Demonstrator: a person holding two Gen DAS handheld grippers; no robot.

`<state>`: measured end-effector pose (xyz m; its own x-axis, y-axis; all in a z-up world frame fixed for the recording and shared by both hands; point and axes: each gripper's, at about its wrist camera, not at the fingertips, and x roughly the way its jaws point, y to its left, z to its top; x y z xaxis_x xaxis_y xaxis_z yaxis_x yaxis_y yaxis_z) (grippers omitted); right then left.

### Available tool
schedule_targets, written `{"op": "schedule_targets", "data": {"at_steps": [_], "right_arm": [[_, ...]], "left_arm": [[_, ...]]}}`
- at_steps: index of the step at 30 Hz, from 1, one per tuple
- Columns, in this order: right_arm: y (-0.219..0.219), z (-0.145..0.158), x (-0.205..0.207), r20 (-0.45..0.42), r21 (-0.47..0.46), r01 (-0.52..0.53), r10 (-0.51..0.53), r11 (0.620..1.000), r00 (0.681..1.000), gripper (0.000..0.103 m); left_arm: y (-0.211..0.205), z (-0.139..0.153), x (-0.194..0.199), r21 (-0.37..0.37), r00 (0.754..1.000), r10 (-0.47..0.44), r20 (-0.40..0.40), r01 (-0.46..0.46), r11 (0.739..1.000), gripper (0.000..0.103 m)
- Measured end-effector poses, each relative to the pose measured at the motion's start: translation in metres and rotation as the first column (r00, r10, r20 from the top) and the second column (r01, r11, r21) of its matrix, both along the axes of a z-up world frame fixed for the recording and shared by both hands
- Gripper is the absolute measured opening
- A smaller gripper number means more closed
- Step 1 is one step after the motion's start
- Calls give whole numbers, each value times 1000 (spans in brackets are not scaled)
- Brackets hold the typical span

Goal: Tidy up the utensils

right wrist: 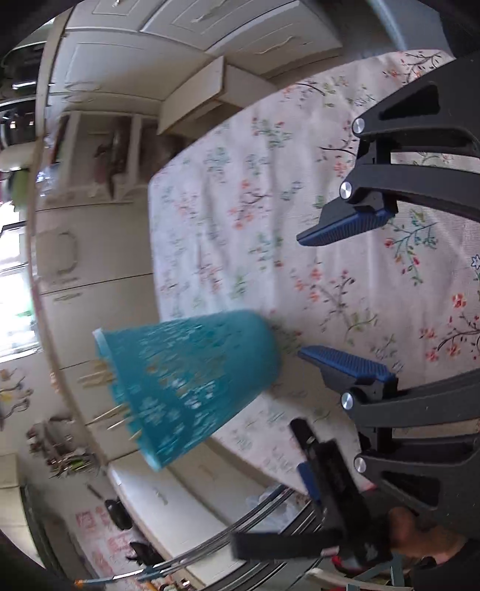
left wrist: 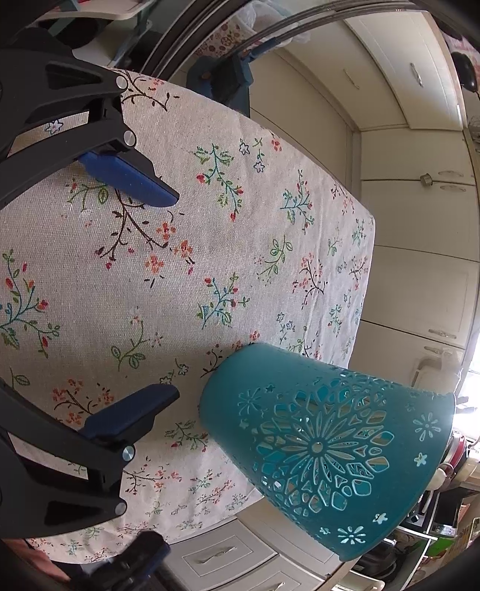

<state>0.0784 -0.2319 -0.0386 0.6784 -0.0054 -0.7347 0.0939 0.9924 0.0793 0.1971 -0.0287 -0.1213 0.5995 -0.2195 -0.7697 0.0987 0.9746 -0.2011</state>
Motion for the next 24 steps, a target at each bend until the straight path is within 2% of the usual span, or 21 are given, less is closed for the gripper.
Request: {"op": "schedule_targets", "data": {"at_steps": [5, 12, 15, 17, 19, 24], "right_arm": [[-1, -20, 8, -66, -27, 11, -12, 1000, 998, 59], [-9, -29, 10, -94, -26, 42, -44, 999, 995, 59], [-8, -26, 7, -84, -36, 32, -35, 999, 996, 61], [-7, -19, 4, -69, -39, 29, -32, 999, 997, 63], [-5, -10, 1, -45, -37, 23, -25, 999, 999, 65], [3, 19, -18, 12, 6, 9, -9, 1000, 1000, 68]], "left_arm": [[-1, -1, 1, 7, 1000, 0, -1, 0, 1000, 93], [0, -2, 4, 10, 1000, -8, -19, 8, 1000, 95], [5, 0, 8, 65, 998, 47, -43, -44, 997, 95], [10, 6, 4, 109, 996, 79, -52, -73, 991, 95], [15, 18, -5, 109, 997, 69, -44, -64, 992, 95], [23, 66, -41, 141, 997, 58, 58, -66, 988, 95]]}}
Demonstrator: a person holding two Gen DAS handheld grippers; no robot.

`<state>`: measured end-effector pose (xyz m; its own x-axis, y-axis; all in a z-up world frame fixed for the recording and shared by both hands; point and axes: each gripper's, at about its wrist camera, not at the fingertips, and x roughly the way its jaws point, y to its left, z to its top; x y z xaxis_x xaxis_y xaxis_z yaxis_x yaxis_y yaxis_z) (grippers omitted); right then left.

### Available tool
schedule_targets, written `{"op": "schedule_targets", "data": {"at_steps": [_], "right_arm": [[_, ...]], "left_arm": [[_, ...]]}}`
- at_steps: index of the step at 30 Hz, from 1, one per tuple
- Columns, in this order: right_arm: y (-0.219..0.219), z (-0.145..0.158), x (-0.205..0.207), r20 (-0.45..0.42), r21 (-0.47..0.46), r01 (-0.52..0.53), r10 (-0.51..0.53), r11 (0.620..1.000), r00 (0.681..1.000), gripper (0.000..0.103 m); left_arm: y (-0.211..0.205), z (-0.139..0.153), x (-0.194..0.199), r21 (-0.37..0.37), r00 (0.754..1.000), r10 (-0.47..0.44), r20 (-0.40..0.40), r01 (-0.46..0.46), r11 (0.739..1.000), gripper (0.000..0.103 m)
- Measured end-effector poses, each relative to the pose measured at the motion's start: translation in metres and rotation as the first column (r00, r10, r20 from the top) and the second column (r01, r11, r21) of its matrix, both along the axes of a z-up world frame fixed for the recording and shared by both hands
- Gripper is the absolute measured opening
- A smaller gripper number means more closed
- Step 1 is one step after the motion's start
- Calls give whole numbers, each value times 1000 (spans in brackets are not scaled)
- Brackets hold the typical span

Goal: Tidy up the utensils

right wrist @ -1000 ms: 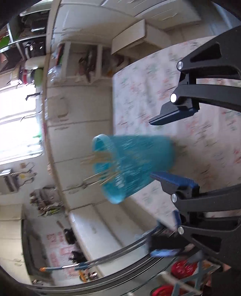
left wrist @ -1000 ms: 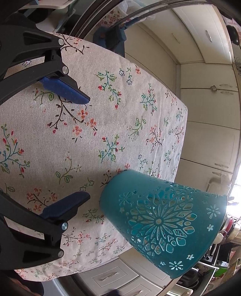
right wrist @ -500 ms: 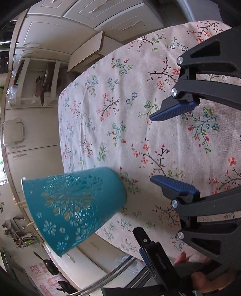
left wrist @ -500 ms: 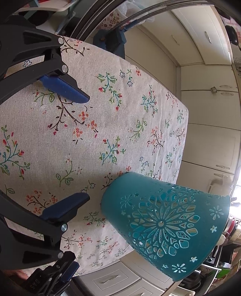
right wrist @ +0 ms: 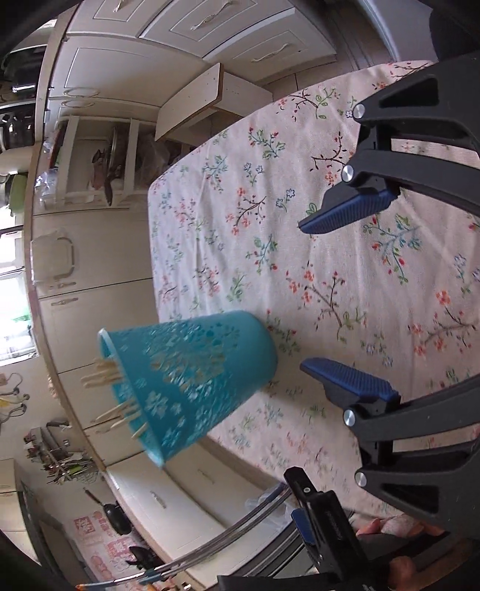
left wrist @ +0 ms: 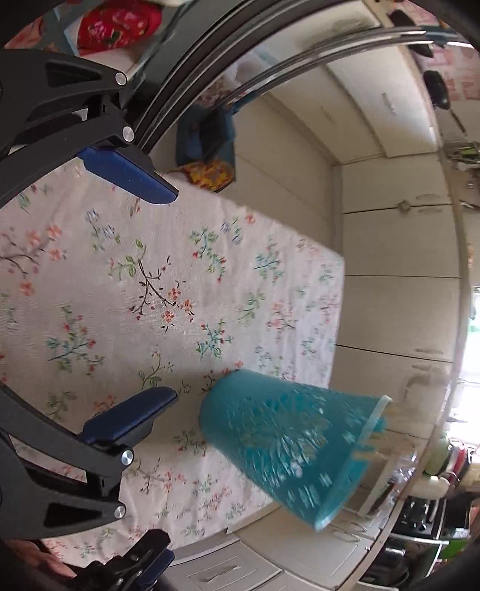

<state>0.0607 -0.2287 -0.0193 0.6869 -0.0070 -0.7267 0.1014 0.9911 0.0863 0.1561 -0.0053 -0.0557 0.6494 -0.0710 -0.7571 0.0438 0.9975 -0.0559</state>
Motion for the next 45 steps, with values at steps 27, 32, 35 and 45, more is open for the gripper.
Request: {"op": "schedule_targets", "data": {"at_steps": [27, 32, 35, 45], "right_arm": [[59, 109, -158, 114, 65, -46, 38, 997, 993, 96], [74, 117, -190, 169, 32, -39, 33, 999, 985, 96], [83, 121, -208, 221, 5, -41, 39, 999, 975, 96], [91, 122, -215, 229, 1, -65, 63, 998, 971, 96]], "left_arm": [[20, 148, -199, -39, 995, -26, 100, 30, 999, 96], [22, 155, -225, 15, 990, -32, 141, 31, 999, 96], [26, 159, -235, 14, 989, -27, 148, 26, 1000, 96], [38, 162, -252, 1, 985, 4, 174, -4, 1000, 96]]}}
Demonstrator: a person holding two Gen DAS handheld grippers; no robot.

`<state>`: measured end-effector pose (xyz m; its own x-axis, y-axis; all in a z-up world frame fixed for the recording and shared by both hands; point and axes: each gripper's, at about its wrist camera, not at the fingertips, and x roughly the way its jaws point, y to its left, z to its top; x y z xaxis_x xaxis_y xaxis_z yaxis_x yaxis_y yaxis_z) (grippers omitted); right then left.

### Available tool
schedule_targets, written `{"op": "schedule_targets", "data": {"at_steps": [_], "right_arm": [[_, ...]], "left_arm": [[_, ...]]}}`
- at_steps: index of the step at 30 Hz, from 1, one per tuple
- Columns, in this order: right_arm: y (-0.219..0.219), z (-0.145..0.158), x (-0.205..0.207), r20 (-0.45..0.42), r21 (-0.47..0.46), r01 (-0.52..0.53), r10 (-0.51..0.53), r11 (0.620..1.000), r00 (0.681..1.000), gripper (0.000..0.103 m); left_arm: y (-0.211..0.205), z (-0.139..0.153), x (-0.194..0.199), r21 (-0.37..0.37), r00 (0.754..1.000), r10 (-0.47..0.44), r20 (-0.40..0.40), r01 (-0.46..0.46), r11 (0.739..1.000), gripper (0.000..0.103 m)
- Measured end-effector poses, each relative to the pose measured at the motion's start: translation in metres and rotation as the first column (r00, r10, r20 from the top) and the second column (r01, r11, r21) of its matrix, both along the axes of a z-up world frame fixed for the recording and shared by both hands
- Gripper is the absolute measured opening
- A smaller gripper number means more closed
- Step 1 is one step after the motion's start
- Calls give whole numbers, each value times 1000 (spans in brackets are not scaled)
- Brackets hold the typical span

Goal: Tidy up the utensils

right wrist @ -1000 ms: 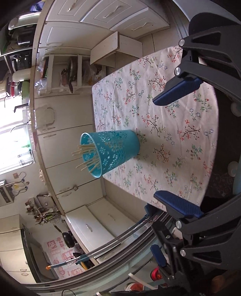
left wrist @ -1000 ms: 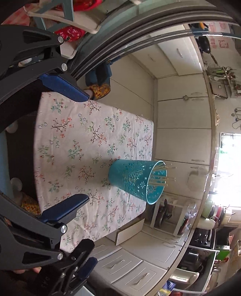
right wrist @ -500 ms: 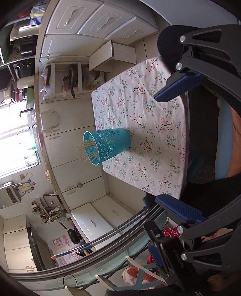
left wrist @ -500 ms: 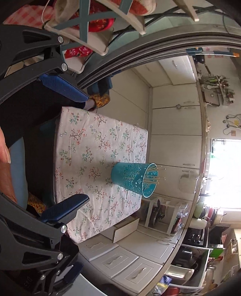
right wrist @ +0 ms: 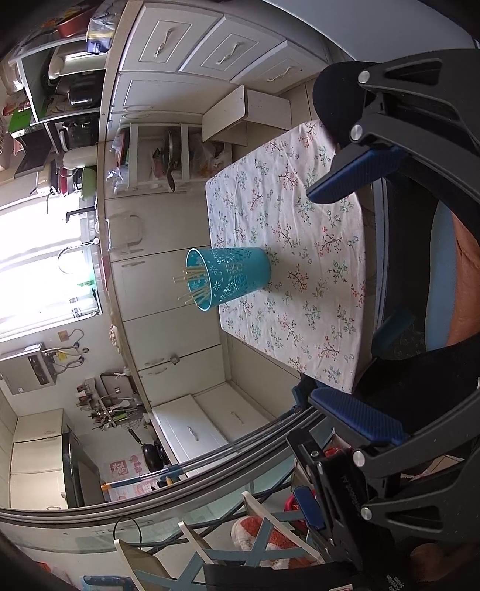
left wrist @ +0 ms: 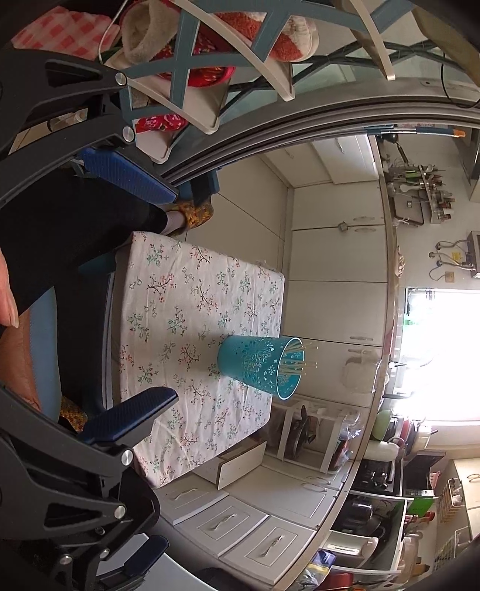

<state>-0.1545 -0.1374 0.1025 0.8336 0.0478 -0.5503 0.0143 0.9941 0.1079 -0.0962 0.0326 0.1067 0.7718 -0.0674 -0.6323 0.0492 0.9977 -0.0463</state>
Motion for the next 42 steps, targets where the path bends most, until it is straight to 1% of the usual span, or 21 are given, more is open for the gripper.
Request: {"op": "schedule_targets", "data": {"at_steps": [27, 42], "right_arm": [[4, 1, -2, -12, -13, -9, 9, 1000, 1000, 96], [5, -5, -1, -43, -18, -13, 12, 1000, 999, 96]], "left_arm": [[3, -1, 1, -3, 1000, 10, 1, -10, 1000, 96], [5, -3, -1, -3, 1000, 13, -5, -13, 1000, 96]]}}
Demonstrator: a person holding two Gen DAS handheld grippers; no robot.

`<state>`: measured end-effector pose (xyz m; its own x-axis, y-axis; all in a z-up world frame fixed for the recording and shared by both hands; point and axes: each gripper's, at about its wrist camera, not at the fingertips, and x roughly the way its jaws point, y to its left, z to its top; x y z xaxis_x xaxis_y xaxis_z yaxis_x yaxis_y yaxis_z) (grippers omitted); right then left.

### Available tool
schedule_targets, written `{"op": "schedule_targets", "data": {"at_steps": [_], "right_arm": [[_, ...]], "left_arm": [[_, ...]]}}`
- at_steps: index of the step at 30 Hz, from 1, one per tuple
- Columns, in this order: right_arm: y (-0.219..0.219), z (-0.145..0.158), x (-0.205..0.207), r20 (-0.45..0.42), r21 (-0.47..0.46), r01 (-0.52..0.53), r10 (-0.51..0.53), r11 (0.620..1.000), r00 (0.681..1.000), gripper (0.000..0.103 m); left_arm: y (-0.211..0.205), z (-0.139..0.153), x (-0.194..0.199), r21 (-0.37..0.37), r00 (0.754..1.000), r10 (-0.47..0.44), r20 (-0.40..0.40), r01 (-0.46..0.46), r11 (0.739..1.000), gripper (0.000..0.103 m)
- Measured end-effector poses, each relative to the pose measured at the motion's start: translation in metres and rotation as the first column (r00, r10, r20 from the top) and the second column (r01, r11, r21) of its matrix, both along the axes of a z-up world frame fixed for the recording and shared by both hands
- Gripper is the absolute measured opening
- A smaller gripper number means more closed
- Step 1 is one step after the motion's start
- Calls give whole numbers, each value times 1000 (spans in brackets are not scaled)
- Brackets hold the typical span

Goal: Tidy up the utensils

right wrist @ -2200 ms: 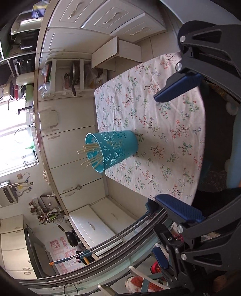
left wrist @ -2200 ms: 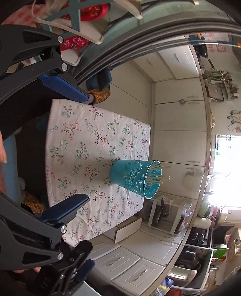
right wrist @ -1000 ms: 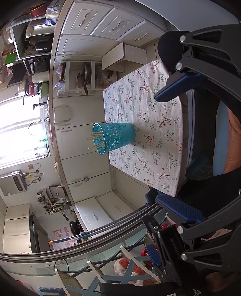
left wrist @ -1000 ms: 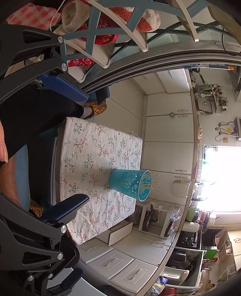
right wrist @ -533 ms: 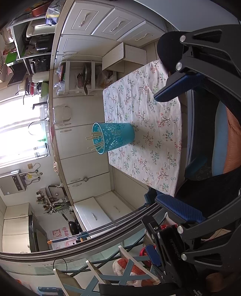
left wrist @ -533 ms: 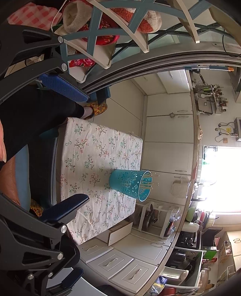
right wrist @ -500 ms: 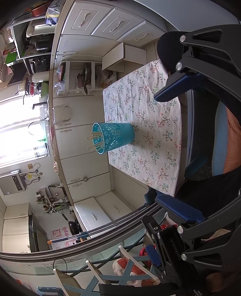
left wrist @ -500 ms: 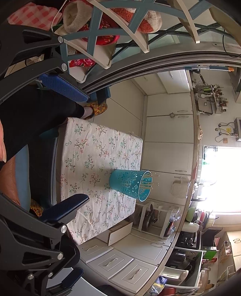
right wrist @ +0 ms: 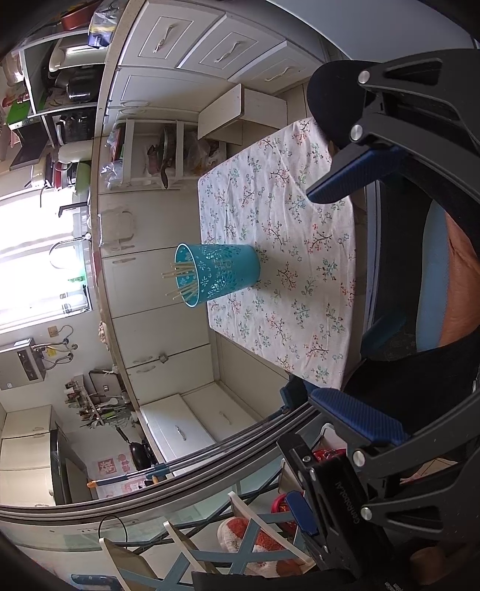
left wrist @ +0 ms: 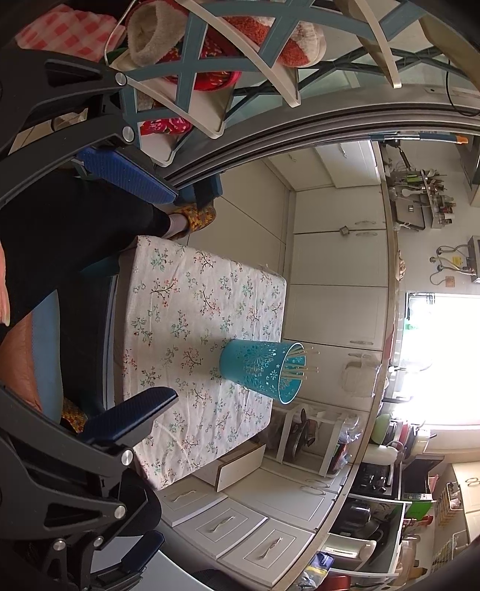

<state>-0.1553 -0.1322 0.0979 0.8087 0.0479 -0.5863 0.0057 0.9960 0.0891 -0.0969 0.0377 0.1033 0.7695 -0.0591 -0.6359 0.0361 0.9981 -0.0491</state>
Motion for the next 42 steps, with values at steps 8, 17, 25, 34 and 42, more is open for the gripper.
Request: {"op": "schedule_targets", "data": {"at_steps": [8, 17, 25, 34, 42], "right_arm": [[-1, 0, 0, -2, 1, 0, 0, 1000, 1000, 96], [1, -4, 1, -12, 3, 3, -3, 1000, 1000, 96], [1, -5, 1, -16, 4, 3, -3, 1000, 1000, 96], [2, -5, 2, -20, 5, 4, -4, 1000, 1000, 96], [4, -7, 2, -24, 5, 3, -3, 1000, 1000, 96]], "left_arm": [[1, 0, 0, 1, 1000, -1, -1, 1, 1000, 96], [1, 0, 0, 4, 1000, -2, -5, 2, 1000, 96], [0, 0, 0, 4, 1000, -2, -5, 2, 1000, 95], [0, 1, 0, 5, 1000, -2, -5, 2, 1000, 96], [0, -4, -5, 4, 1000, -3, -10, 3, 1000, 96]]}}
